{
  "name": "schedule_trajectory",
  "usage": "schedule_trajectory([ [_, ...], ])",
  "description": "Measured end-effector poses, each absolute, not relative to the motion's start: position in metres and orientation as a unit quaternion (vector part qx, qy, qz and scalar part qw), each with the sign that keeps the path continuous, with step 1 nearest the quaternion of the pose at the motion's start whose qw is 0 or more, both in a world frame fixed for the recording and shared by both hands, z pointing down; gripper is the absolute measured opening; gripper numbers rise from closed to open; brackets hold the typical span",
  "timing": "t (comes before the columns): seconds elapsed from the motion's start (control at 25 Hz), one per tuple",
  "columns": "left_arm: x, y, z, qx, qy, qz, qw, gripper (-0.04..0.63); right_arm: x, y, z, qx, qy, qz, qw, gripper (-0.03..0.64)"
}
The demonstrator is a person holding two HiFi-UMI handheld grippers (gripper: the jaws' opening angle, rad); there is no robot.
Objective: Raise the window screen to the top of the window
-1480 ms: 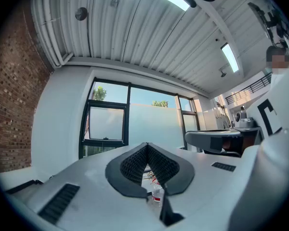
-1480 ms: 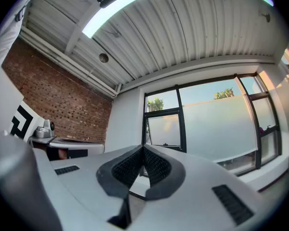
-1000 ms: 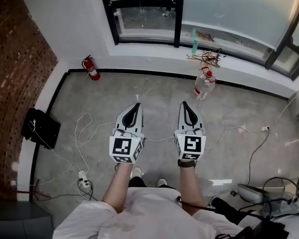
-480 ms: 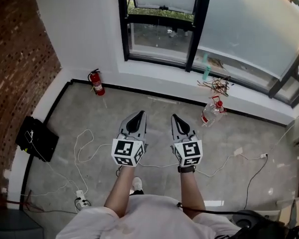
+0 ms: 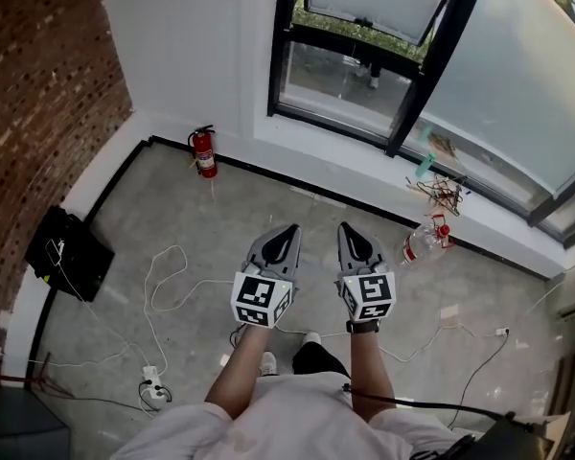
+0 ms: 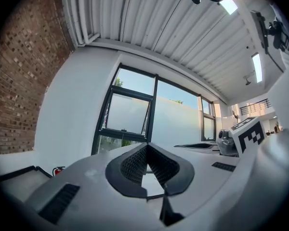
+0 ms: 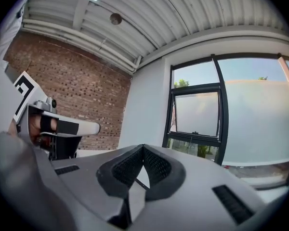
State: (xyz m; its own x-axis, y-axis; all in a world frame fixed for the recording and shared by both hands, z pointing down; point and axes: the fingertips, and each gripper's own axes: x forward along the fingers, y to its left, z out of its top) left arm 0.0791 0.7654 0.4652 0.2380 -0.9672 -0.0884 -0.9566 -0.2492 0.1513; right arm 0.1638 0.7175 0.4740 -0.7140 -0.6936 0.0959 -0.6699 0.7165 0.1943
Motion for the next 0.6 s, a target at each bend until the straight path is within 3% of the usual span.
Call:
schedule_trajectory([
  [0.36, 0.032, 0.64, 0.495, 0.791, -0.606, -0.062, 0.05, 0.0, 0.113, 0.584, 0.489, 0.354, -0.933, -0.044, 0.045, 0.002],
  [0.6, 0.003, 0.51, 0.455, 0.788, -0.615, -0.041, 0.003, 0.0, 0.082, 0.463, 0.442, 0.347, -0.936, -0.063, -0.001, 0.002],
])
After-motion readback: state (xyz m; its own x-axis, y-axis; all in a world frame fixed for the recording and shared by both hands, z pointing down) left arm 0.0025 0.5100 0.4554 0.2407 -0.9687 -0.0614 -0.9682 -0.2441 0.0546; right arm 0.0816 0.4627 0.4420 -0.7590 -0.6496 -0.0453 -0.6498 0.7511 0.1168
